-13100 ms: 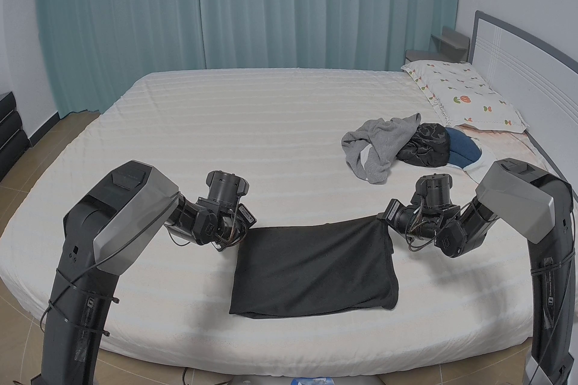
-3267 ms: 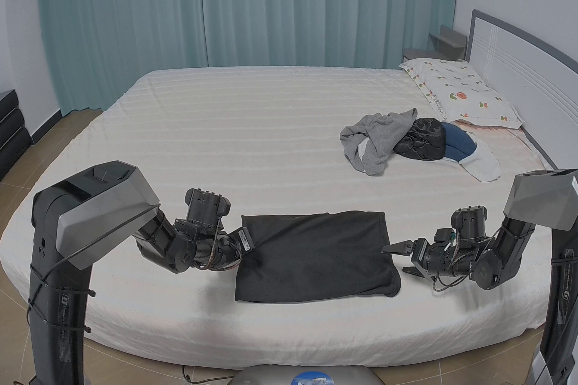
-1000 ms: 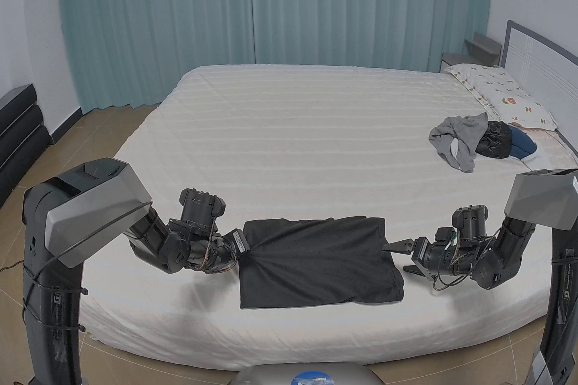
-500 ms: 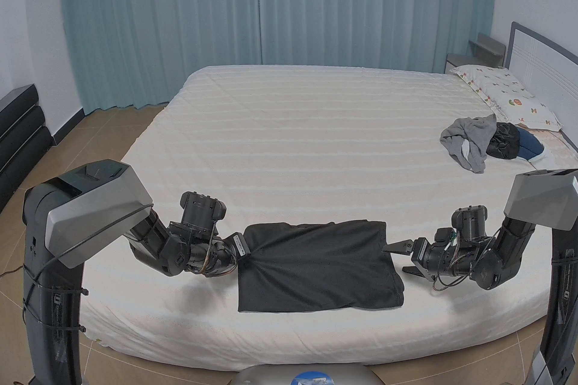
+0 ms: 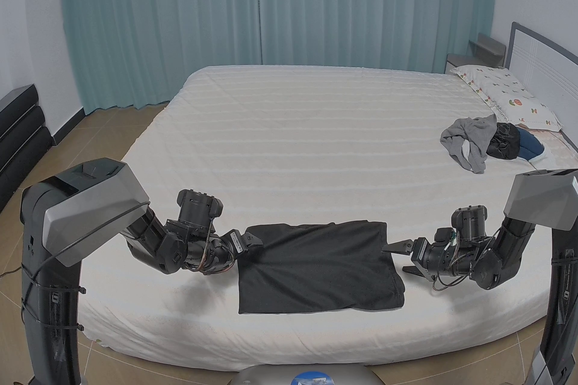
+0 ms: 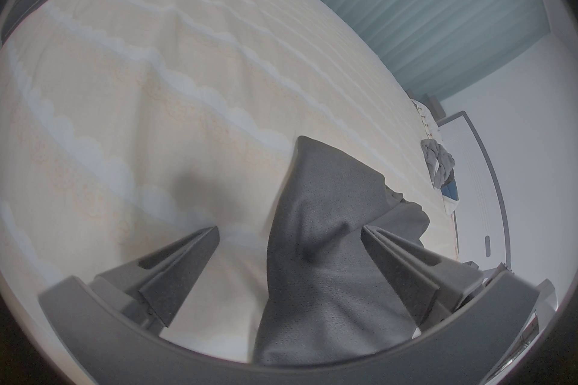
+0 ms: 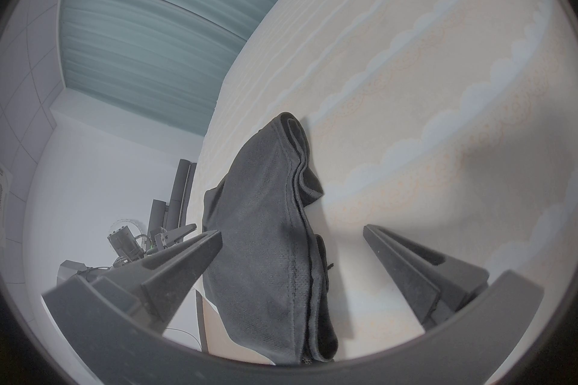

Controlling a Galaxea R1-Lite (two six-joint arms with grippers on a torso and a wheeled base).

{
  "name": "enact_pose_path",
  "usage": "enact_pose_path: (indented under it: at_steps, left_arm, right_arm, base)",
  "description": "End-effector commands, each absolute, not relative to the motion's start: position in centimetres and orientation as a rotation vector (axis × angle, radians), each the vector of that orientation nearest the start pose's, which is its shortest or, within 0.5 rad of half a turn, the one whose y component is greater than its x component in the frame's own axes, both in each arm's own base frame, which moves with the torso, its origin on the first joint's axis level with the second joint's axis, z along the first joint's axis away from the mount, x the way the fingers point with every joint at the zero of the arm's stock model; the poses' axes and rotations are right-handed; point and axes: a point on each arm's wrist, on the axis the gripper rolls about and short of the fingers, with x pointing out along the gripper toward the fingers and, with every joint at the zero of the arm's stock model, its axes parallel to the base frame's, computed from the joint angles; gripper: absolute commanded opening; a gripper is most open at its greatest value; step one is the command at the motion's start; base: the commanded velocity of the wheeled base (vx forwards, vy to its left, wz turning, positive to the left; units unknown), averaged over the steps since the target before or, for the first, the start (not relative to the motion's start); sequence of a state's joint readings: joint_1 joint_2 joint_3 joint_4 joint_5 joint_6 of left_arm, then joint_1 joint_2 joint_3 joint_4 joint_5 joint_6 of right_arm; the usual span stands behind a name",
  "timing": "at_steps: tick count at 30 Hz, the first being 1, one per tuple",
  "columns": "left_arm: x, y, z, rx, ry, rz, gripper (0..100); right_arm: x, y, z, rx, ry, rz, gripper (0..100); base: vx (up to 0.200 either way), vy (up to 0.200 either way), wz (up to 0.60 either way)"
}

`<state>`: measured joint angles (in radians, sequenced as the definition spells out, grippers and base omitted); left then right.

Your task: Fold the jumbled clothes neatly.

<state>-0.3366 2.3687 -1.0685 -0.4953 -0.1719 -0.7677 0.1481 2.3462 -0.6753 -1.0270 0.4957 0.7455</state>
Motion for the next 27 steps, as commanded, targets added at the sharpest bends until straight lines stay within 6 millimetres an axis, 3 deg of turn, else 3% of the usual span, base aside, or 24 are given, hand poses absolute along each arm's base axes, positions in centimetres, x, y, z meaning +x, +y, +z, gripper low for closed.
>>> enact_pose_path:
  at_steps: [1,5,9,11,18,19,20,21,22,23,27]
  left_arm:
    - [38.1,-13.2,0.2,-0.663,0.924,-0.142,100]
    - [37.5,-11.9,3.2,-0.698,0.862,-0.132,100]
    - [35.1,-10.3,7.3,-0.705,0.752,-0.094,100]
    - [33.6,-9.3,10.6,-0.718,0.652,-0.072,100]
    - [27.1,-7.2,17.7,-0.720,0.412,-0.043,100]
    - [27.1,-7.2,17.7,-0.720,0.412,-0.043,100]
    - [25.5,-6.5,19.3,-0.716,0.352,-0.043,100]
    - [25.2,-6.4,19.5,-0.712,0.344,-0.042,100]
    - [23.5,-5.9,20.4,-0.677,0.293,-0.038,100]
    - [23.5,-5.9,20.4,-0.677,0.293,-0.038,100]
    - [19.8,-4.8,21.8,-0.574,0.184,0.011,100]
  right_arm:
    - [34.3,6.2,-2.6,0.808,0.848,0.350,100]
    - [33.3,6.2,-1.6,0.774,0.813,0.278,100]
    - [32.2,5.8,3.2,0.745,0.671,0.238,100]
    - [30.4,5.6,5.9,0.716,0.603,0.238,100]
    - [24.4,4.1,12.7,0.503,0.329,0.194,100]
    - [24.4,4.1,12.7,0.503,0.329,0.194,100]
    - [22.8,3.7,13.9,0.453,0.272,0.194,100]
    - [22.5,3.7,14.1,0.444,0.259,0.193,100]
    - [20.9,3.1,15.3,0.387,0.191,0.185,100]
    - [20.9,3.1,15.3,0.387,0.191,0.185,100]
    - [17.6,1.7,16.7,0.286,0.088,0.147,100]
  base:
    - [0.000,0.000,0.00]
    - [0.000,0.000,0.00]
    - [0.000,0.000,0.00]
    - [0.000,0.000,0.00]
    - [0.000,0.000,0.00]
    - [0.000,0.000,0.00]
    - [0.000,0.000,0.00]
    - [0.000,0.000,0.00]
    - [0.000,0.000,0.00]
    - [0.000,0.000,0.00]
    - [0.000,0.000,0.00]
